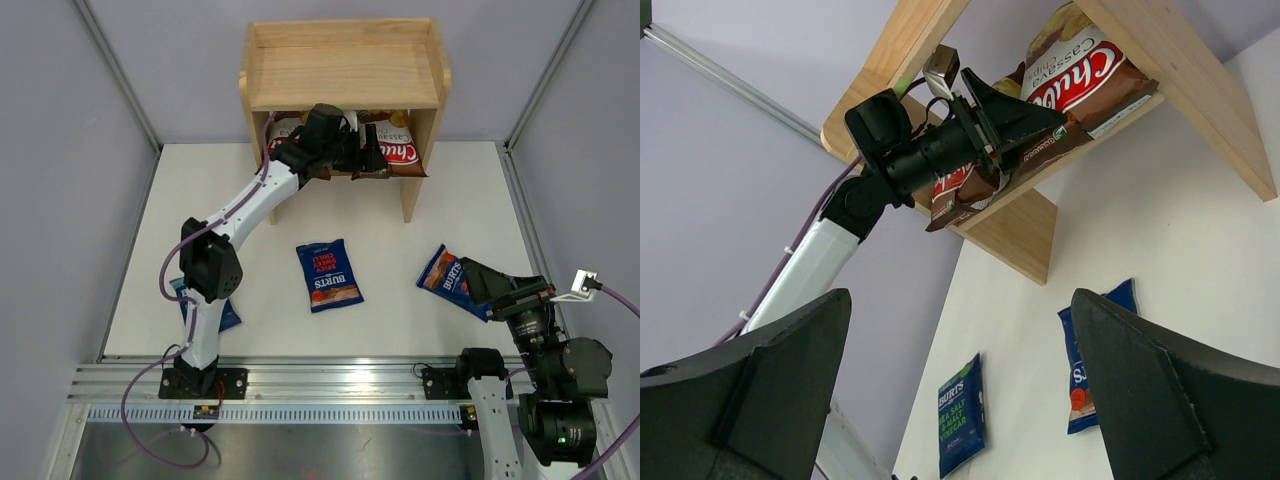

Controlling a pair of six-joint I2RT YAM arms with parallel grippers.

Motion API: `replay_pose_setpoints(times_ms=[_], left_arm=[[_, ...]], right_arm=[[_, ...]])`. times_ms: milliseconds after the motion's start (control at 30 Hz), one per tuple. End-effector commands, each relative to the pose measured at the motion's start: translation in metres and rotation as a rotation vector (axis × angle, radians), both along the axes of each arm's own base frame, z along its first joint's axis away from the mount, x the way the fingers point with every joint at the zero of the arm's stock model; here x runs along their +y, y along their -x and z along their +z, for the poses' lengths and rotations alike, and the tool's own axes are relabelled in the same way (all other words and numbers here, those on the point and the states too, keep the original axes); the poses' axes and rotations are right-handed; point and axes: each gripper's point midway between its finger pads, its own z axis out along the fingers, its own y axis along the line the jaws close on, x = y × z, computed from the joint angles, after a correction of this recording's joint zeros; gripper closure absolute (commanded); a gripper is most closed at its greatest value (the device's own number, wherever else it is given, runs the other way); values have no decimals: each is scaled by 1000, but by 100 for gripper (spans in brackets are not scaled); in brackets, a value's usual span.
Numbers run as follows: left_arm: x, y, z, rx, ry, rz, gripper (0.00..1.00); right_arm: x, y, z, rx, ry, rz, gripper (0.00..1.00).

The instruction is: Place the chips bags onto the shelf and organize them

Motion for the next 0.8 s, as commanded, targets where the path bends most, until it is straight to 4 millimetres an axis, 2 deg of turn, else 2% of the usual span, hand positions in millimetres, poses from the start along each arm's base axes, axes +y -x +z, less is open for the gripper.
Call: replay_pose_setpoints(times_ms=[0,167,333,400,467,500,567,600,633,700,767], left_arm=[[-27,6,81,-266,129,-131,20],[-34,7,86,-285,150,-176,20],[-36,7,82,-271,143,-179,14],[-27,2,80,-265,111,-125,11],[-17,0,77,-250,73,-72,3],[-8,-3,84,-265,58,-19,1],[1,-3,80,-261,33,13,1],[7,-1,89,-275,38,32,1],[8,1,84,-268,30,36,1],[14,6,95,-283,36,47,1],[16,9,95,-293,34,54,1]], right_arm=[[3,4,9,-45,-1,18,0],[4,6,9,-47,-2,22,1],[4,7,9,-48,-1,21,1],[4,6,8,-47,1,21,1],[4,6,8,-47,1,21,1],[4,5,8,-46,0,23,1],[4,5,8,-47,-3,23,1],[5,4,8,-45,-6,27,1],[5,4,8,-47,-6,30,1],[5,3,7,-43,-11,31,1],[6,2,6,-41,-13,34,1]])
